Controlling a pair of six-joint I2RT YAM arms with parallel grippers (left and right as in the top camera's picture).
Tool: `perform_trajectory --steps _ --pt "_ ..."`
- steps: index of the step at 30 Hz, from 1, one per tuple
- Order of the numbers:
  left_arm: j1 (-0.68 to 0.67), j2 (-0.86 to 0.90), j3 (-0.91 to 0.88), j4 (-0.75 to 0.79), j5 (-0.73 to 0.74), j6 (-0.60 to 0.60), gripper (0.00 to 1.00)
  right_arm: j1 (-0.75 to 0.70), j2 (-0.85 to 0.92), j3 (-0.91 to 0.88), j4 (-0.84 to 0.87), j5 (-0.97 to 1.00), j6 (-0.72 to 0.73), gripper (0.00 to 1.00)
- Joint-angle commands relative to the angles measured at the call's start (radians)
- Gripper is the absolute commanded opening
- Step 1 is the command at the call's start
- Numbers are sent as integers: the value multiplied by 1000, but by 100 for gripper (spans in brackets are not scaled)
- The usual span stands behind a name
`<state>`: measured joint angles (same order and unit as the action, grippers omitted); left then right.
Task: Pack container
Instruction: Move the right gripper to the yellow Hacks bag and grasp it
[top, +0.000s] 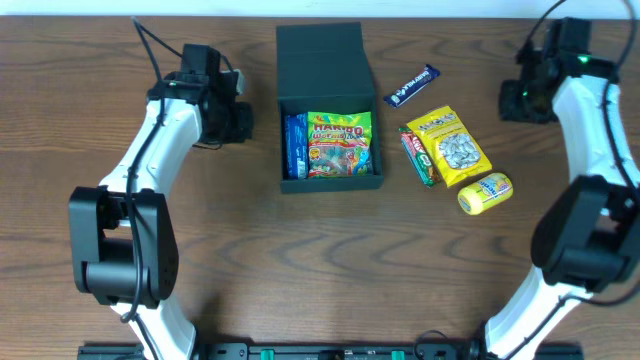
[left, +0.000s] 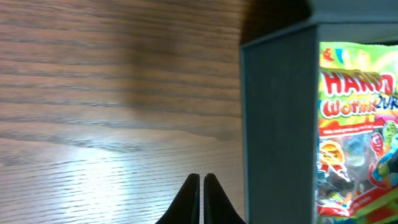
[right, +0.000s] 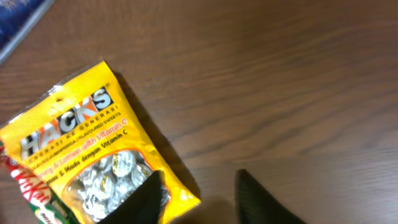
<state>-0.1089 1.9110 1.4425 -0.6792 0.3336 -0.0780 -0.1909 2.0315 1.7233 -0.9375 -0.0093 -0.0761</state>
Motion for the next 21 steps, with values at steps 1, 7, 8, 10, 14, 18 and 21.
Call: perform_trajectory --steps 1,7,8,10,14,18,21 --pt "-19 -23 21 0 -5 -8 5 40 37 -6 0 7 -38 57" --pt "-32 -23 21 0 -5 -8 6 103 45 -6 6 24 -106 84" --pt "-32 -23 21 1 -5 -8 6 115 50 -6 6 47 -105 85" --pt "-32 -23 21 1 -5 -8 6 131 61 -7 5 84 -105 86" --pt "-32 -23 21 -1 -4 -7 6 161 82 -10 -8 99 -105 84" --pt "-32 -23 21 -1 -4 -7 6 189 89 -10 -24 99 -106 83" --pt "-32 -23 21 -1 -4 -3 5 208 89 -10 -39 88 -123 82"
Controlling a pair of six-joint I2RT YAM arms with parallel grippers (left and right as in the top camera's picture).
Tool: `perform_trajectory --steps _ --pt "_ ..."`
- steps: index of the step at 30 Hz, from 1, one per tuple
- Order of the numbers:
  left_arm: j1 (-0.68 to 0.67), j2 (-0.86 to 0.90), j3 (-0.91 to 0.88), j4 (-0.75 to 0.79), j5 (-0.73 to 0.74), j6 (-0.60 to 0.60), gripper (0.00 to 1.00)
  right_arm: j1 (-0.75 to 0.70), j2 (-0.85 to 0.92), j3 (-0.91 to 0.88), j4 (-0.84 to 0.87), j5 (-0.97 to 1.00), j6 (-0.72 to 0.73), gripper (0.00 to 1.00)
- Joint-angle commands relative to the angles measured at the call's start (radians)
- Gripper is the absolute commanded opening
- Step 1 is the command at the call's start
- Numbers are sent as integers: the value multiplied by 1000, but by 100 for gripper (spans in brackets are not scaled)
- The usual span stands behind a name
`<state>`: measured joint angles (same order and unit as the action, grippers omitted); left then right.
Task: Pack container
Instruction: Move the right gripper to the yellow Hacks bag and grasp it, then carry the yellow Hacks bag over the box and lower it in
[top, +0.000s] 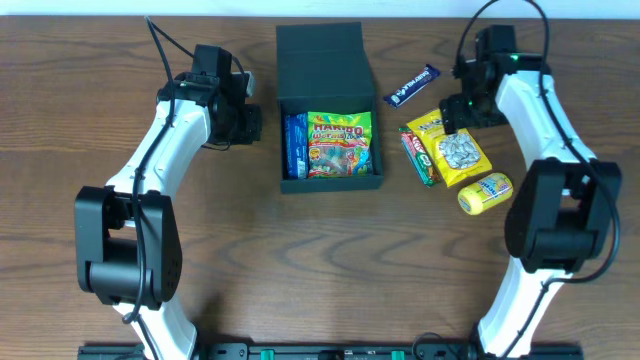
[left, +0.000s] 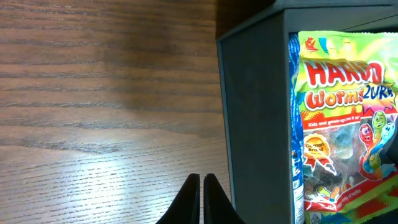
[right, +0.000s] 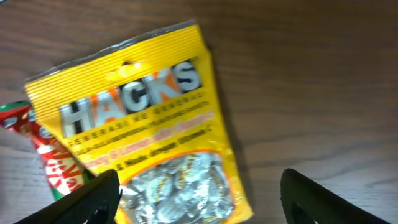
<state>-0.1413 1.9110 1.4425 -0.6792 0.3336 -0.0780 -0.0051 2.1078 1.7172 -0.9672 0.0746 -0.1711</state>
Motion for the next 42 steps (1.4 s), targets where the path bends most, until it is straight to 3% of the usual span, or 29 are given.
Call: perform_trajectory --steps 1,5,6,7,8,13,25,26,31,36,42 --pt "0 -23 21 0 -4 -3 6 29 13 -4 -17 0 -36 82" --pt "1 -23 21 0 -5 -3 6 51 13 -12 -25 1 -55 82" --pt "1 -23 21 1 -5 -3 21 53 14 -13 -23 1 -55 82" --pt "1 -23 21 1 -5 -3 51 55 18 -13 -21 1 -55 82" --pt "1 -23 21 1 -4 -3 66 55 19 -13 -20 1 -54 82" --pt "2 -23 21 1 -4 -3 77 55 33 -19 -24 0 -54 80" --pt "3 -23 21 0 -3 -3 79 56 47 -122 42 1 -55 80" --pt "3 -23 21 0 -3 -3 78 56 47 -137 58 9 -55 77" --pt "3 -23 21 -1 0 -4 78 56 47 -166 87 53 -43 41" --pt "2 -23 21 -2 0 -4 78 56 47 -166 101 58 -18 17" --pt "3 -23 21 -3 0 -3 78 57 45 -84 58 68 66 9"
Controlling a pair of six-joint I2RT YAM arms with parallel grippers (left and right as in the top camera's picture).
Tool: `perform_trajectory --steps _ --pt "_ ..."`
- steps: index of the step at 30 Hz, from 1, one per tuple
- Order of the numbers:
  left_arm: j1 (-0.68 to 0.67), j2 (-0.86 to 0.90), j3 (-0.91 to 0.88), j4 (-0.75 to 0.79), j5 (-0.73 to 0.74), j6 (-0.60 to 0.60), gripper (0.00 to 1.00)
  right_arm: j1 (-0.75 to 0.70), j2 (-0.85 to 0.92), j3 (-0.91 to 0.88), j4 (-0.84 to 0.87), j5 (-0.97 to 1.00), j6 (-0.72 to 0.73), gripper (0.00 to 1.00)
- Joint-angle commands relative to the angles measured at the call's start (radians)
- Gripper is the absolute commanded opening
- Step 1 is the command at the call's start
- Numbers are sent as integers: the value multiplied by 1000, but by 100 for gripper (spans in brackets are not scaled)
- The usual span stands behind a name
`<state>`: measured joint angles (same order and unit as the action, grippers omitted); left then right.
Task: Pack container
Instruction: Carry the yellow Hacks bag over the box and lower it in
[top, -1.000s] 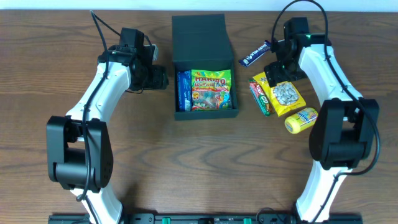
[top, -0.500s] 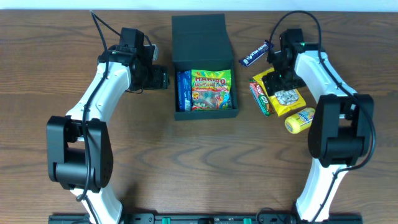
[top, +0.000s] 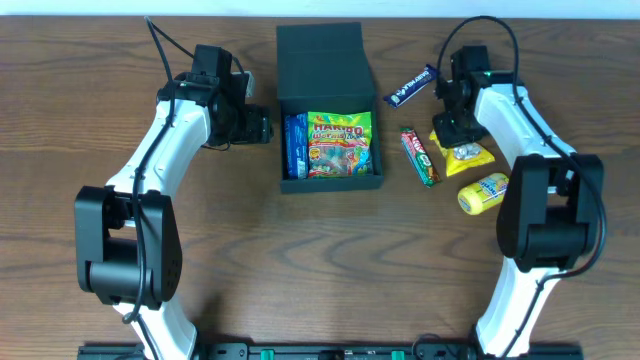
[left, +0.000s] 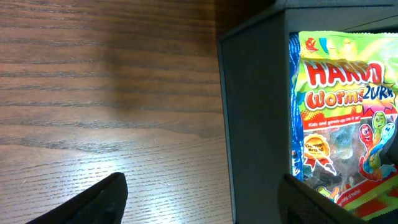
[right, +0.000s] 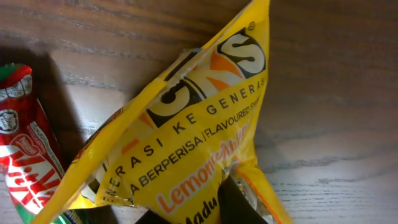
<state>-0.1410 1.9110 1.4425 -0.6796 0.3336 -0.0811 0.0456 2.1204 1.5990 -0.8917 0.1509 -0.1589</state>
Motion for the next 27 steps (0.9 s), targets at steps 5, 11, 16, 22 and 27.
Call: perform_trajectory --steps 5,11,16,22,27 --pt "3 -23 21 0 -1 0 78 15 30 194 -132 -9 90 6" --pt "4 -23 21 4 -9 37 79 58 30 403 -262 -24 168 2" --pt "4 -23 21 4 -55 49 80 136 30 540 -361 -77 318 2" --pt "5 -23 21 4 -57 76 82 282 31 558 -410 -121 584 2" --pt "5 -23 21 3 -57 79 82 406 33 557 -408 -8 709 2"
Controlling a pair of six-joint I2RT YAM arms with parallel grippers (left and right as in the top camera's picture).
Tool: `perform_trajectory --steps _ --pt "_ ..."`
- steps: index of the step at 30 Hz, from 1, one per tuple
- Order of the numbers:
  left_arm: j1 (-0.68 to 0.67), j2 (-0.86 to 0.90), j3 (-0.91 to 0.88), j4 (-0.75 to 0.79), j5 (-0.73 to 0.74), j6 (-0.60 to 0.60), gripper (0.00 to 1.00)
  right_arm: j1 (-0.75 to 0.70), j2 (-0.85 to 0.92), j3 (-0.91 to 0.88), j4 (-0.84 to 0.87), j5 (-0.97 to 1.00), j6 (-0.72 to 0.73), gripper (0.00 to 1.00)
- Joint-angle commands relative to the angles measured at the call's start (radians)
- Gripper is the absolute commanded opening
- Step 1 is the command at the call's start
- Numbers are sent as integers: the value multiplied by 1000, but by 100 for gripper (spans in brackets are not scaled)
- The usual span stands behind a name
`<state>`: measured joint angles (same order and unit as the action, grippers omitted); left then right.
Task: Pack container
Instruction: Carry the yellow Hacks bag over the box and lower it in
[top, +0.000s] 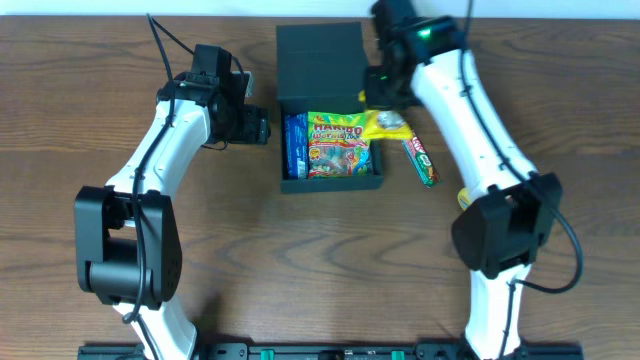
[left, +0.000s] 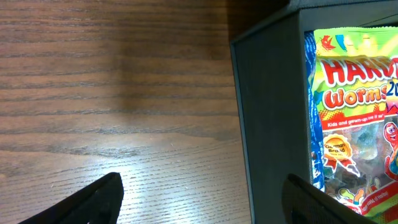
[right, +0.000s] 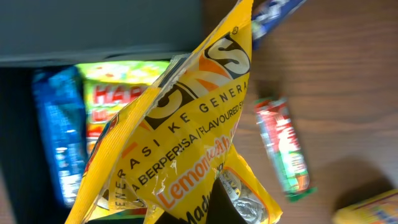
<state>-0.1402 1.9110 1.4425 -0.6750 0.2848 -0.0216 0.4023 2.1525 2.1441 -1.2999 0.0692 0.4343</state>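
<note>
The dark open box (top: 282, 110) holds a blue packet (top: 295, 146) and a Haribo worms bag (top: 339, 145). My right gripper (top: 384, 100) is shut on the yellow Hacks candy bag (right: 186, 134), which hangs over the box's right rim (top: 386, 124). A red KitKat bar (top: 421, 160) lies right of the box, with a yellow pack (right: 373, 208) at the right wrist view's corner. My left gripper (left: 202, 214) stands open beside the box's left wall (left: 273, 118), low over the table.
The box's lid (top: 320, 58) stands open at the back. A blue bar (right: 273, 15) shows behind the lifted bag in the right wrist view. Bare wood table (top: 150, 250) lies left of and in front of the box.
My right gripper has carried the yellow Hacks bag from the table right of the KitKat to above the box's right rim. The left gripper stays open beside the box.
First my right gripper was open at the table's far right and the left was shut near the box. Then the right hovered open over the Hacks bag. Later it was shut on the bag and the left had opened. Now the bag hangs over the box.
</note>
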Motion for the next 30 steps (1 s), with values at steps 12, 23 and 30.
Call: perform_trajectory --steps 12,23,30 --pt "16 -23 21 -8 -7 26 82 165 58 11 -28 167 242 2" --pt "18 -23 21 -8 -7 26 83 159 59 0 -20 227 264 59" --pt "18 -23 21 -8 -7 26 83 141 23 3 10 249 191 39"
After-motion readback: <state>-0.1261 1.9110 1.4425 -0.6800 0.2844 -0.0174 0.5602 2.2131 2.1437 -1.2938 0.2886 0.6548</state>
